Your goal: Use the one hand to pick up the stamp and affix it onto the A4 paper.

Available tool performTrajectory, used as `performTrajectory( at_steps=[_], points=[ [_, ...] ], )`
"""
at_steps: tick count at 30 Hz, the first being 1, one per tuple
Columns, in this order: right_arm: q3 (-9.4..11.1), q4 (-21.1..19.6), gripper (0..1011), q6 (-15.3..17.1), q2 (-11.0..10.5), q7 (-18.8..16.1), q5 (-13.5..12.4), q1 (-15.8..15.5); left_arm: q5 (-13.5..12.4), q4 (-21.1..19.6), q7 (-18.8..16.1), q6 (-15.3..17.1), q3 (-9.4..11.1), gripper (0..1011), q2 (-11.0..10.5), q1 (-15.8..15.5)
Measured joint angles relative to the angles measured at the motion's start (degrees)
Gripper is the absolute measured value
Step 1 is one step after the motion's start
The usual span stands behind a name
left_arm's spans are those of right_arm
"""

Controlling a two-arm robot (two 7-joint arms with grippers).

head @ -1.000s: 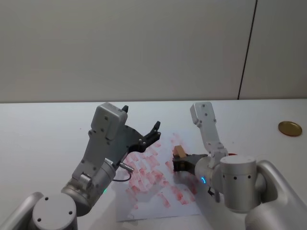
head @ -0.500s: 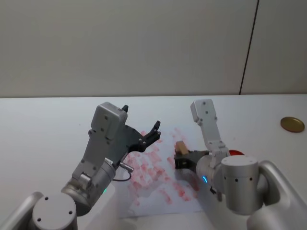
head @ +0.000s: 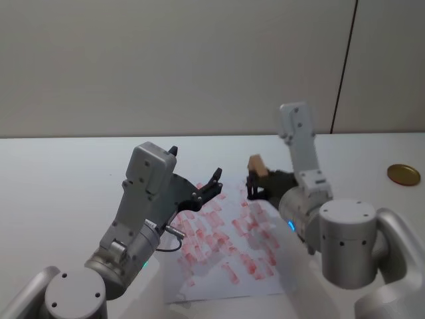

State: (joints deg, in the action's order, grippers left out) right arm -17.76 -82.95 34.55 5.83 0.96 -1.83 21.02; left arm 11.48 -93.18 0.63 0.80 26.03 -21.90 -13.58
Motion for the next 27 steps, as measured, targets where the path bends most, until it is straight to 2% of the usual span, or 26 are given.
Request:
performTrajectory(
  at_steps=[6, 12, 27],
  points=[
    [0.56, -4.27, 225, -0.28, -0.53, 2.12, 0.27, -1.18, 0.0, 0.0, 0.0, 0.0, 0.0, 993, 0.0, 0.0],
    [1.81, -7.86, 225, 0.92, -1.47, 5.0, -0.49, -3.03, 0.0, 0.0, 0.0, 0.0, 0.0, 993, 0.0, 0.0],
    [4.41, -10.74, 225, 2.56, -3.49, 8.38, -3.0, -7.1, 0.0, 0.0, 0.0, 0.0, 0.0, 993, 0.0, 0.0]
  ],
)
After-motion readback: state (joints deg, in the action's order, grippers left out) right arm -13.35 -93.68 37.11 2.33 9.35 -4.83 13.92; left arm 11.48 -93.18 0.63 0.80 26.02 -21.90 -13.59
